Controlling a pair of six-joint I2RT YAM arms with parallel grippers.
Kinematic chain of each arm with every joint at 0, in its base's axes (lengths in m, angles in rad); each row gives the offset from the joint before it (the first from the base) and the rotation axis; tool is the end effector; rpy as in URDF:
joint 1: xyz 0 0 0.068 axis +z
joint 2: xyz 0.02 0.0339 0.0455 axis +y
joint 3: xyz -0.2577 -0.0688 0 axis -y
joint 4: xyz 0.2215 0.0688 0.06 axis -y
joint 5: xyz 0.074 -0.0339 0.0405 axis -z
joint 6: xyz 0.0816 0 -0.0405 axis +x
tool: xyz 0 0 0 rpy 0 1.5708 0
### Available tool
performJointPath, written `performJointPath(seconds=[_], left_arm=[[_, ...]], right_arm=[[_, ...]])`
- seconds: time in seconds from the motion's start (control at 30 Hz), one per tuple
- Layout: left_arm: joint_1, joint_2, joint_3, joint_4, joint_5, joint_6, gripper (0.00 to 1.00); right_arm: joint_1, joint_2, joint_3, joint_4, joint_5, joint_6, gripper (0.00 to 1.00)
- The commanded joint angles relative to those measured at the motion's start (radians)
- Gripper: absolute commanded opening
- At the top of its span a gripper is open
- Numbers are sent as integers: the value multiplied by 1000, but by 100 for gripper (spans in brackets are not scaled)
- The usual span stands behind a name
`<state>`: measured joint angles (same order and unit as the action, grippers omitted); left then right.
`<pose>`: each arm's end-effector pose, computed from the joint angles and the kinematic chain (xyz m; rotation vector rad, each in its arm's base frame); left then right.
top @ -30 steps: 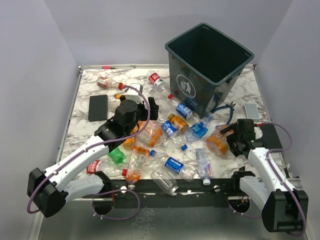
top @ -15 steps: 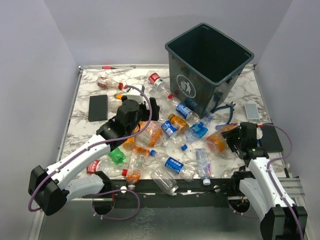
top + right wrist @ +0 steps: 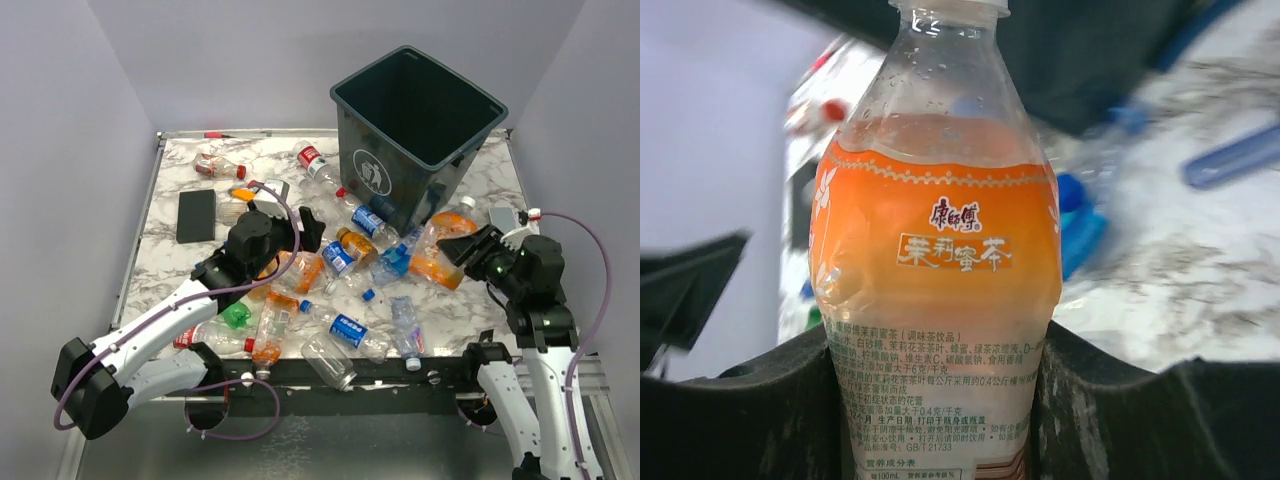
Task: Put the plastic bottles in the bin
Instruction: Pick up the plastic bottle at the center of the board.
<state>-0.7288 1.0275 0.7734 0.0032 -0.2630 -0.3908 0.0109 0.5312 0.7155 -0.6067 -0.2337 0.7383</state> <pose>0.2113 -0.1602 0.2986 0.1232 1.8439 -0.5515 0.1443 0.0205 0.2807 0.5829 1.9683 0.7081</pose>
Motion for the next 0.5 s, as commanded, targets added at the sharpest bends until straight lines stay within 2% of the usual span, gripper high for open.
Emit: performJointPath(seconds=[0.0,0.1,0.17,0.3,0.47], left_arm=[[-5,-27,-31,190,418,-29,99],[-5,-5,-45,304,645,-100,99],[-5,5,-55,420,741,-172,99],[-6,19,-29,561,829,-314,99],[-15,51,20,677,860,-439,99]], right_arm=[[-5,-71,61,3,-440,-198,43],[17,-134,78,92,-588,-213,44],[32,-159,88,158,-669,-196,46],[47,-155,120,322,-755,-139,46],[47,-101,79,714,-753,75,45]])
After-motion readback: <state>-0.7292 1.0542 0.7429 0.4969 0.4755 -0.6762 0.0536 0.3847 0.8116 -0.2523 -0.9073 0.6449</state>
